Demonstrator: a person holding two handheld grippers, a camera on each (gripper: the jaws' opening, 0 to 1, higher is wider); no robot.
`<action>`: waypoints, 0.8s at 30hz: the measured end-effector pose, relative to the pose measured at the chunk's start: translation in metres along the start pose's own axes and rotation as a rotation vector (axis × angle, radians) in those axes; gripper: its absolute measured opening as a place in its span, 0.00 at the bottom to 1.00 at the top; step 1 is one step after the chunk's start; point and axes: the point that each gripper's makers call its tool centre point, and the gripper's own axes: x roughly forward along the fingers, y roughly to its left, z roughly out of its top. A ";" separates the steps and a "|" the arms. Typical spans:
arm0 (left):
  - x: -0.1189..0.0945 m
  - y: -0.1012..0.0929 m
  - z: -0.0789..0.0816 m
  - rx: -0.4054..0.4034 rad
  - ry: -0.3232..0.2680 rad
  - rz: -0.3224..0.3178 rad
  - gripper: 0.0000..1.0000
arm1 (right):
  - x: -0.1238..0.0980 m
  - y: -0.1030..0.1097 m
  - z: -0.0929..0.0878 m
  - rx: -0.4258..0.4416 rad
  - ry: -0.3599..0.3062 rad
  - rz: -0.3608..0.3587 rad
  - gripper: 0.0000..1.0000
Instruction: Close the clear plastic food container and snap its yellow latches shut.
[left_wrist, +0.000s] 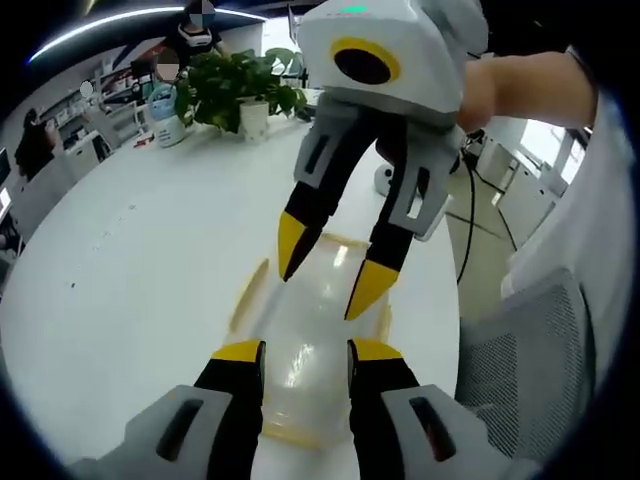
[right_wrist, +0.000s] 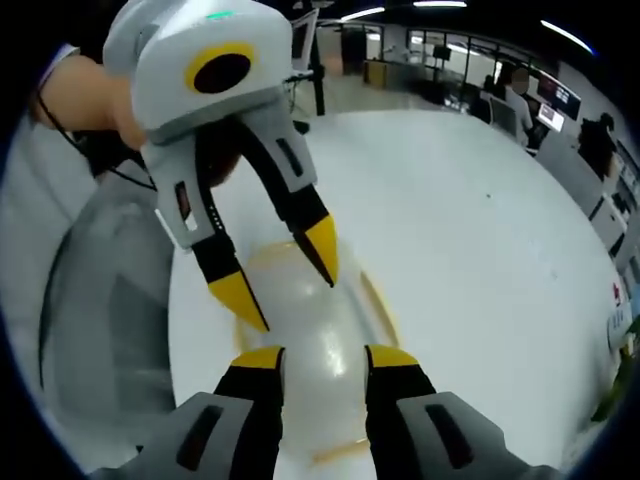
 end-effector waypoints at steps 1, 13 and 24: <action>0.000 0.000 0.000 0.002 0.001 -0.001 0.32 | 0.001 0.000 0.000 -0.003 0.004 0.002 0.30; 0.003 -0.003 -0.002 -0.004 0.008 -0.007 0.32 | 0.004 -0.008 -0.001 0.003 0.003 0.002 0.29; 0.004 -0.013 0.003 -0.006 -0.002 -0.014 0.33 | 0.006 -0.016 0.002 -0.005 0.002 0.003 0.29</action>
